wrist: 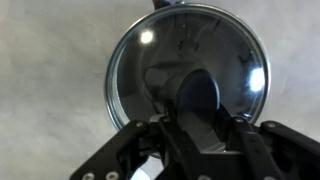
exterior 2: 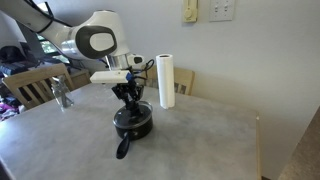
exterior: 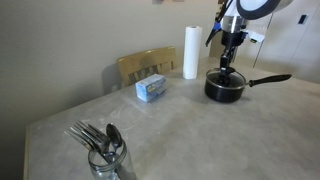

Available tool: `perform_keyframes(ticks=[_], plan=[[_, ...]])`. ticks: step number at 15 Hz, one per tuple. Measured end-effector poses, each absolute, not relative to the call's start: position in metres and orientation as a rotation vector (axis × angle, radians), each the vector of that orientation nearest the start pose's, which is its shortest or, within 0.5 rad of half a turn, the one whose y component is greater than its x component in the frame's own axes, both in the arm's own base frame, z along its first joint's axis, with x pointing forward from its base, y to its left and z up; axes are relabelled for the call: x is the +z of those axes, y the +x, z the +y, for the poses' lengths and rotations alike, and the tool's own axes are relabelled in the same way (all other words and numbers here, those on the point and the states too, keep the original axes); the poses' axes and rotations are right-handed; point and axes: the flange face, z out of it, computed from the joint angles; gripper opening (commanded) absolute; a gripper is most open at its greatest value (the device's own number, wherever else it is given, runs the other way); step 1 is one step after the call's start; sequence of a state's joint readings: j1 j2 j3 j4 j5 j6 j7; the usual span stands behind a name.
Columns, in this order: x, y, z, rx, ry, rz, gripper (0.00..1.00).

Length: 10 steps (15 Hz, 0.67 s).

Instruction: Pick up the lid and put it on the pot

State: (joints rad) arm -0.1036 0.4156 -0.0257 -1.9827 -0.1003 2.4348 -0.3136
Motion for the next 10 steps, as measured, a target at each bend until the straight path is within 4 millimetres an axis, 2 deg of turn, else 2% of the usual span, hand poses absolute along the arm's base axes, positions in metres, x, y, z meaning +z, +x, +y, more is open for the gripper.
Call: perform_keyframes(ticks=[10], plan=[[0.253, 0.598, -0.066, 0.008, -3.131, -0.353, 0.14]])
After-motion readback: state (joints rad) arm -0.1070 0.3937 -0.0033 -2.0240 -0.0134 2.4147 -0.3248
